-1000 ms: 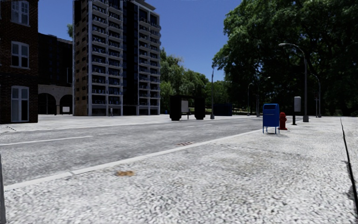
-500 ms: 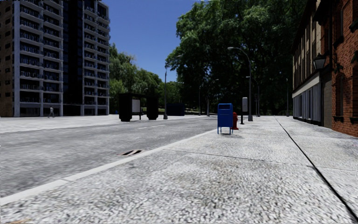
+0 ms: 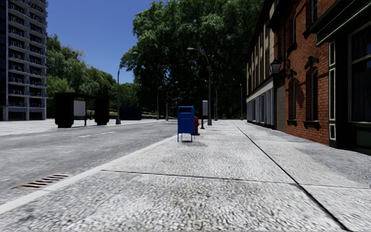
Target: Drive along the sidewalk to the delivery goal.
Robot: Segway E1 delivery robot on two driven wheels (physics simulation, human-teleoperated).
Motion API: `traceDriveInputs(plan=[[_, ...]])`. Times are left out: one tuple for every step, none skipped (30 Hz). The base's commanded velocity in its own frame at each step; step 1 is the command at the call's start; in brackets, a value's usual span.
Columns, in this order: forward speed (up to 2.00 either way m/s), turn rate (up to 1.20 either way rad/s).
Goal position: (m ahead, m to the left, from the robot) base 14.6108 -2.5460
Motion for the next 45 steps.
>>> traceDriveInputs(plan=[[1.74, -0.62], [1.74, -0.62], [1.74, -0.62], [1.74, -0.62], [1.74, -0.62], [1.74, -0.62], [1.74, -0.57], [1.74, -0.43], [1.74, -0.43], [1.74, -0.31], [1.74, -0.26], [1.74, -0.06], [1.74, -0.06], [1.74, 0.0], [1.75, 0.0], [1.75, 0.0], [1.75, 0.0], [1.75, 0.0], [1.75, 0.0], [1.75, 0.0], [1.75, 0.0], [1.75, 0.0], [1.75, 0.0], [1.75, 0.0], [1.75, 0.0], [1.75, 0.0], [1.75, 0.0], [1.75, 0.0], [1.75, 0.0], [1.75, 0.0], [1.75, 0.0], [1.82, 0.0], [1.95, 0.0], [1.96, 0.0], [1.96, 0.0], [1.96, 0.0], [1.96, 0.0], [1.96, 0.0], [1.96, 0.0], [1.96, 0.0], [1.96, 0.0], [1.96, 0.0], [1.96, 0.0], [1.96, 0.0], [1.96, 0.0]])
